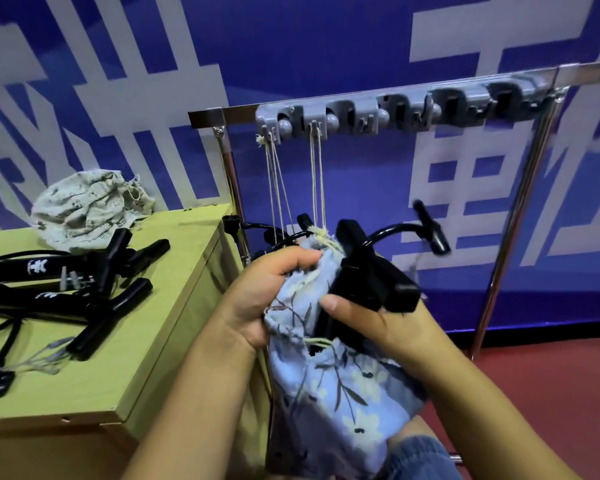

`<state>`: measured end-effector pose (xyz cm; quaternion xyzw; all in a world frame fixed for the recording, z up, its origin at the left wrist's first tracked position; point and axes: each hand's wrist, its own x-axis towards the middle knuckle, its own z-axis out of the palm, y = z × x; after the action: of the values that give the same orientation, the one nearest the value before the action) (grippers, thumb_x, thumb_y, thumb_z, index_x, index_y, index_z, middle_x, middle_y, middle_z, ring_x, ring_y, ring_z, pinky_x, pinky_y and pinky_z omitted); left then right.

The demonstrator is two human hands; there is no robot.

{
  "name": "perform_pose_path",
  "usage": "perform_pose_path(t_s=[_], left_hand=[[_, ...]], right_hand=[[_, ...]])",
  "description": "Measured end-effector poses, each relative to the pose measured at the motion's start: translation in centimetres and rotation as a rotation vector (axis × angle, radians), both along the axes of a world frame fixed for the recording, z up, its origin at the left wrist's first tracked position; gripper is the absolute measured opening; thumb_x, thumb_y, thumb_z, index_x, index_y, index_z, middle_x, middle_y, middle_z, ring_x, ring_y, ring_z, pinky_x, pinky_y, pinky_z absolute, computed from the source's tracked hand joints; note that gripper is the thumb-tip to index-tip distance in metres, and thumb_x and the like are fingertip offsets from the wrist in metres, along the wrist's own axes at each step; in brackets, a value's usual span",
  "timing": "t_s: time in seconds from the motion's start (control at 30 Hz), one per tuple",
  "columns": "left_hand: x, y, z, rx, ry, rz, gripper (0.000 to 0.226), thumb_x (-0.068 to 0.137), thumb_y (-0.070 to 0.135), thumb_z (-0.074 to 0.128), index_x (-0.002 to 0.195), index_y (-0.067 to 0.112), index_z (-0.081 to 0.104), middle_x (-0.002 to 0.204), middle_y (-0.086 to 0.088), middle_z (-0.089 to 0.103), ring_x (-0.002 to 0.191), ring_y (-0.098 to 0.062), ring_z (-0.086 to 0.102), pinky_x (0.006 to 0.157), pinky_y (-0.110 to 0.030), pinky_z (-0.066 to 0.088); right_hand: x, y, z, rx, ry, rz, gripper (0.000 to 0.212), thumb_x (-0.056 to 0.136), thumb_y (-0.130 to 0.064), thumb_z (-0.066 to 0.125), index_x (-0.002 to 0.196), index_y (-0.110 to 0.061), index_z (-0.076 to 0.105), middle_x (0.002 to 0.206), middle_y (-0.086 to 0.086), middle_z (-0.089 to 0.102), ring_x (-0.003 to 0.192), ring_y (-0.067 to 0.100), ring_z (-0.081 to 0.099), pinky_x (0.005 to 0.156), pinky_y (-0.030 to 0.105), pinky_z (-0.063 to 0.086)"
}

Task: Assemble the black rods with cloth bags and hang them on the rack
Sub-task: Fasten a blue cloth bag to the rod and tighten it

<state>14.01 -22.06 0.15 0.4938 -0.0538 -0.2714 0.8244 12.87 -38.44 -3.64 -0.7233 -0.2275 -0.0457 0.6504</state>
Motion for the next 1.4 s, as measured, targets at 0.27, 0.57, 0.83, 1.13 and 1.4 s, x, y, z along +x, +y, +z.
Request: perform_pose_path(t_s=[0.27,0.57,0.83,1.13,1.4], left_hand=[[-2.3,1.5,-1.3,0.652,-0.62,0.524,0.03,0.062,0.026,0.073,0.088,0.02,0.06,0.079,0.009,0.061,0.07,-0.006,0.054,0.064,-0.016,0.045],[-4.3,-2.2,-6.5,0.866,-0.463,0.536,0.066,0.064,0.077,0.056,0.057,0.011,0.051,0.051,-0.005,0.053,0.048,-0.012,0.053,0.054,-0.028,0.043],[-2.0,-3.7,-7.7,0.819,-0.499,0.653,0.045,0.068,0.049,0.061,0.061,0.006,0.05,0.057,-0.019,0.051,0.056,-0.015,0.045,0.055,-0.034,0.036],[-2.3,0.0,-6.4,-0.162,0.237,0.379,0.012,0.066,0.009,0.066,0.076,0.011,0.061,0.068,-0.007,0.062,0.052,-0.014,0.063,0.046,-0.019,0.047],[-2.7,0.2,-6.1,-0.166,0.122,0.441,0.015,0.067,-0.002,0.056,0.08,0.006,0.061,0.063,-0.011,0.064,0.054,-0.015,0.063,0.052,-0.025,0.054]], right_hand=[[0.0,-0.1,1.5,0.098,-0.072,-0.296,0.04,0.066,-0.027,0.083,0.092,-0.034,0.053,0.091,-0.015,0.061,0.079,-0.012,0.059,0.072,0.009,0.046],[1.9,-0.1,0.9,0.003,-0.21,-0.466,0.043,0.065,-0.022,0.08,0.091,-0.043,0.052,0.102,0.004,0.056,0.088,0.008,0.06,0.084,0.024,0.05],[1.6,-0.1,0.7,-0.002,-0.219,-0.536,0.044,0.071,-0.012,0.077,0.079,-0.04,0.044,0.103,0.004,0.056,0.085,-0.002,0.053,0.069,0.0,0.036],[2.3,-1.7,0.7,-0.053,-0.284,-0.673,0.042,0.071,-0.011,0.076,0.075,-0.043,0.048,0.083,-0.016,0.044,0.07,0.002,0.047,0.064,0.002,0.037],[2.0,-2.7,1.3,-0.151,-0.253,-0.738,0.038,0.071,-0.006,0.071,0.088,-0.031,0.048,0.097,-0.001,0.04,0.081,0.013,0.043,0.061,0.004,0.031]])
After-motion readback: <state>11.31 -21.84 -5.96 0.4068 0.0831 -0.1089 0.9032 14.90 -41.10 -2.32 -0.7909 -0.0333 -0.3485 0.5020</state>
